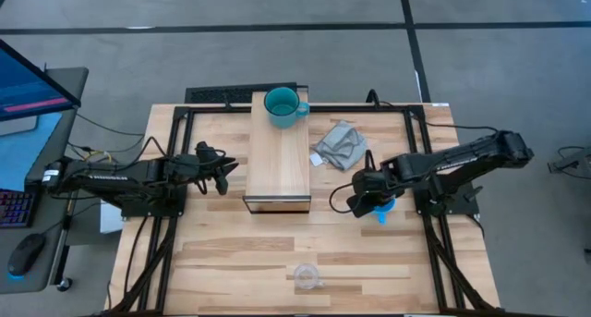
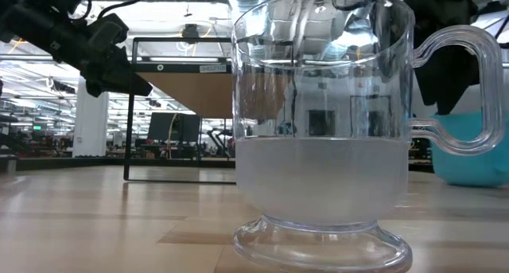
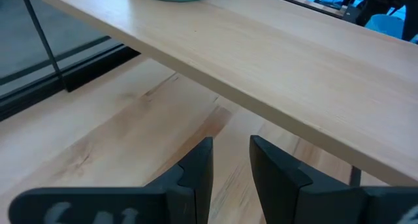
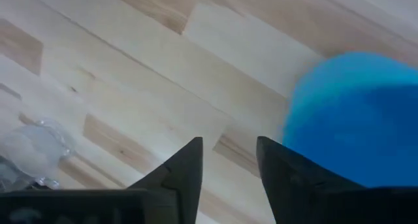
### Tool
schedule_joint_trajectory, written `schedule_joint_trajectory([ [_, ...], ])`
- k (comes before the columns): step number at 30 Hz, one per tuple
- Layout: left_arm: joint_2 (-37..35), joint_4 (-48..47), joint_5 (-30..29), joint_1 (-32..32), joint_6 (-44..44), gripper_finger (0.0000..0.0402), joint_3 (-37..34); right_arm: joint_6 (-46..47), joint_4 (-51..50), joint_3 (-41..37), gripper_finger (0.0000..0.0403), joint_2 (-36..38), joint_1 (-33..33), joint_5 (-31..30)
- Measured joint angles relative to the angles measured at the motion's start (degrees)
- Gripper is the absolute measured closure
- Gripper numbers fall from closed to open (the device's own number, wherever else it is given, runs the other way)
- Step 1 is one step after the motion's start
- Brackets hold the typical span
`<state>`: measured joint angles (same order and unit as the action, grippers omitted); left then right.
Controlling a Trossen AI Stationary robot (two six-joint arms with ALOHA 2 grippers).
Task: Stack small to large cups/mugs on shelf
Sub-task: Put the blue mug on the shelf
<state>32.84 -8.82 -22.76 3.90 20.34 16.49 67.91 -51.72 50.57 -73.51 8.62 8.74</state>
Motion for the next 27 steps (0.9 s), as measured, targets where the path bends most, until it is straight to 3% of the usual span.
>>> schedule_joint_trajectory([
  [8, 0.0, -1.3, 0.0, 0.0, 0.2, 0.0311, 0.0, -0.4, 2.0, 1.1, 0.0252, 3.3, 0.1, 0.0],
  [17, 0.0, -1.4, -0.5, 0.0, -0.2, 0.0311, 0.0, -0.4, -15.9, 4.9, 0.0265, 2.9, 0.4, -3.4],
  [27, 0.0, -3.1, -0.5, 0.0, -0.2, 0.0311, 0.0, -2.0, -15.3, 4.9, 0.0266, 1.1, 1.9, -5.7],
])
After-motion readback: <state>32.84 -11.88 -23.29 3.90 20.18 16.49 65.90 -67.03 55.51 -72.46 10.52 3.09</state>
